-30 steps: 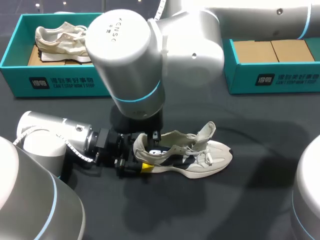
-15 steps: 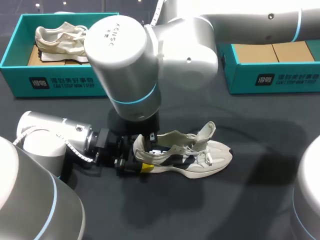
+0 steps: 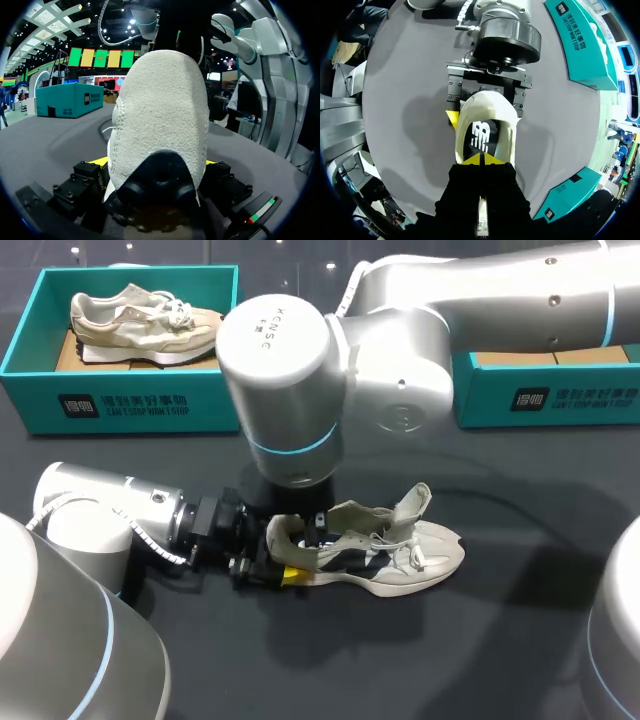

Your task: Take the shoe out of the shoebox, open the shoe tongue, remove and reinsert the insole, then place the shoe into the shoebox

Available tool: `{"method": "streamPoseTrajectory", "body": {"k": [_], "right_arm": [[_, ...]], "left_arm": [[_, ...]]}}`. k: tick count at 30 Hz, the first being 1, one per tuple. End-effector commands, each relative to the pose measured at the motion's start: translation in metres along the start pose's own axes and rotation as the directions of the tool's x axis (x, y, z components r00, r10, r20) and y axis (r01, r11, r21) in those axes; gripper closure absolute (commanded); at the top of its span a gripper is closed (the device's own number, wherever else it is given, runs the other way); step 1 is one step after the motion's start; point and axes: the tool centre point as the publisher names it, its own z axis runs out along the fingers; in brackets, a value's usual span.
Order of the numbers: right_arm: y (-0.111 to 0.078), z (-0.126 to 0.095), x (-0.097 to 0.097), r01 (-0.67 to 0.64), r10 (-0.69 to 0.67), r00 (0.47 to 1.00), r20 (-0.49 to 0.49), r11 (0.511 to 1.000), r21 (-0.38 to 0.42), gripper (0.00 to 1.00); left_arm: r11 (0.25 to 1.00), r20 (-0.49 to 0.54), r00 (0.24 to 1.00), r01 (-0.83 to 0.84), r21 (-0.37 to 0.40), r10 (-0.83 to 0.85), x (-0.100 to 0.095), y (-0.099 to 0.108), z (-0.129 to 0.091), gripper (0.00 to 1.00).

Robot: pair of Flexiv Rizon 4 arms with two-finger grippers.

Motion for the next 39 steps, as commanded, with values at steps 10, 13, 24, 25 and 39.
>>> {"method": "streamPoseTrajectory", "body": {"k": [10,13,24,25,39], "right_arm": [[-0.004,0.01,-0.002,0.016,-0.016,1.0,-0.003,1.0,-0.019,1.0],[-0.005,0.029,-0.008,0.034,-0.036,0.999,-0.041,0.998,-0.047,1.0],[-0.009,0.065,-0.009,0.066,-0.076,0.992,-0.097,0.993,-0.102,1.0],[-0.01,0.066,-0.008,0.064,-0.074,0.992,-0.1,0.993,-0.101,1.0],[-0.037,0.065,-0.001,-0.015,0.007,0.994,-0.108,0.997,-0.074,1.0]], "left_arm": [[1.0,0.0,1.0,0.0,-0.002,0.0,0.0,0.001,0.0,1.0],[1.0,0.0,1.0,0.0,-0.002,0.0,0.0,0.001,0.0,1.0],[1.0,0.0,1.0,0.0,-0.002,0.0,0.0,0.001,0.0,1.0],[1.0,0.0,1.0,0.0,-0.002,0.0,0.0,0.001,0.0,1.0],[1.0,0.0,1.0,0.0,-0.002,0.0,0.0,0.001,0.0,1.0]]}}
